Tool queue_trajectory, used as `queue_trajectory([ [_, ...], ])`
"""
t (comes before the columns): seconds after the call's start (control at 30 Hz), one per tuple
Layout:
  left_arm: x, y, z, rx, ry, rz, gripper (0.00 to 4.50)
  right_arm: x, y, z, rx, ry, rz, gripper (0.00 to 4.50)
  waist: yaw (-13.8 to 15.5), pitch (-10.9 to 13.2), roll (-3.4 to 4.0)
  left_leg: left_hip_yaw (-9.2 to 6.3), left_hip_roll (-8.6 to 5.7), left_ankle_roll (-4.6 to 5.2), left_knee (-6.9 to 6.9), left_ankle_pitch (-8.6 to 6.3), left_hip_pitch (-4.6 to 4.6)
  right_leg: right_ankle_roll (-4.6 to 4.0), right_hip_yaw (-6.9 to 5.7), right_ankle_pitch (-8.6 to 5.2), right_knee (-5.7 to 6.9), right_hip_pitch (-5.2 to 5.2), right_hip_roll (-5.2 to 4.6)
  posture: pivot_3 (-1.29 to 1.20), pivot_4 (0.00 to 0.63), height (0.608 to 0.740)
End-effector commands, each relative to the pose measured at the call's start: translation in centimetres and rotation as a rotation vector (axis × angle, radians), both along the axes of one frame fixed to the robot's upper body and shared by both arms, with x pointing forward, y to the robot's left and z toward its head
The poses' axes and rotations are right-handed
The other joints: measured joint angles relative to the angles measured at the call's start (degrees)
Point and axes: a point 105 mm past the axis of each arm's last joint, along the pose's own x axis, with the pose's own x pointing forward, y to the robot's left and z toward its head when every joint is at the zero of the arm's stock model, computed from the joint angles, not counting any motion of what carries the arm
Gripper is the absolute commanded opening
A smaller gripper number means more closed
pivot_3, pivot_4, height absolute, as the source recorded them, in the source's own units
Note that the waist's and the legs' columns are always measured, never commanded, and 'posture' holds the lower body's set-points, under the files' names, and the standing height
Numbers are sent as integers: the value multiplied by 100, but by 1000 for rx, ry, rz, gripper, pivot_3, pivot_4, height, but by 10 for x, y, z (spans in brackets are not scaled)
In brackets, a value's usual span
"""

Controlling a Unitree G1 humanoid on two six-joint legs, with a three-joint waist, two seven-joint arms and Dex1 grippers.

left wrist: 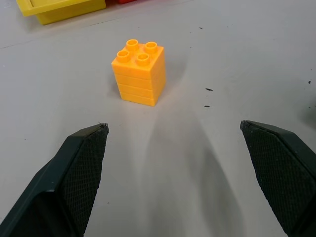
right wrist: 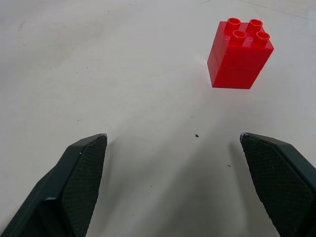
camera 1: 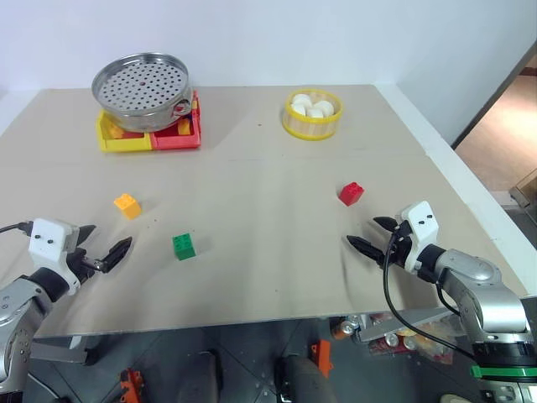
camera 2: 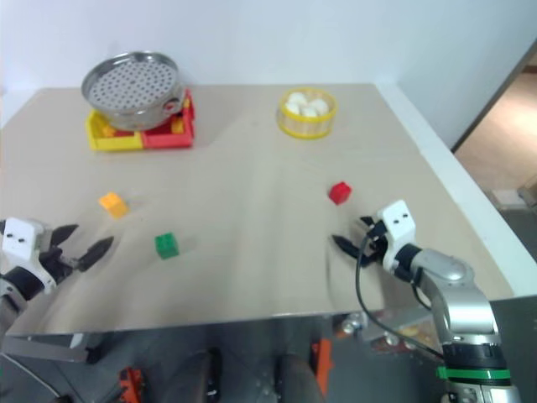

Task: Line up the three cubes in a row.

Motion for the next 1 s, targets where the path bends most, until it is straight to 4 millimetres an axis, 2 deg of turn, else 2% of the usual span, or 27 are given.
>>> queue_trajectory([
  [0.03, -3, -5, 10, -6, -40, -22, 4434, 3, -5, 16, -14, -55, 2, 4500, 0, 0, 0, 0, 0, 0, 0, 0, 0, 0, 0, 0, 0, 0, 0, 0, 150, 740],
  [0.27, -7, -7, 4, -82, -19, -19, 4434, 5, -4, 18, -11, -55, 7, 4500, -1, -1, -1, 6, 1, -3, 5, -3, 1, 0, 7, 1, 0, 0, 2, 0, 150, 740],
  [0.57, -14, -8, 5, -64, -13, -72, 4434, 3, -6, 19, 7, -59, -6, 4500, -1, -1, -2, 9, 3, -4, 9, -3, 3, 0, 12, 3, 0, 2, 4, 0, 150, 740],
  [0.7, -22, -33, 32, 46, -87, -249, 4434, 9, -14, 44, 49, -158, -61, 4500, -1, -1, -2, 8, 5, -5, 9, -4, 2, -5, 11, 6, 0, 0, 7, 0, 150, 740],
  [0.8, -26, -57, 59, 63, -105, -412, 4434, 24, -17, 81, 50, -287, -101, 4500, -3, 0, 0, 10, 7, -6, 9, -5, 2, -8, 12, 8, 0, -5, 6, 0, 150, 740],
  [0.9, -31, -84, 73, 73, -81, -574, 4434, 41, -6, 103, 86, -339, -94, 4500, -4, 0, 0, 12, 6, -6, 12, -4, 4, -9, 13, 13, -1, -9, 5, 0, 150, 740],
  [1.0, -34, -113, 74, 65, -25, -736, 4434, 61, 15, 104, 107, -313, -39, 4500, -10, -1, -1, 11, 7, -6, 13, -4, 20, -10, 15, 16, -1, 8, 11, 0, 150, 740],
])
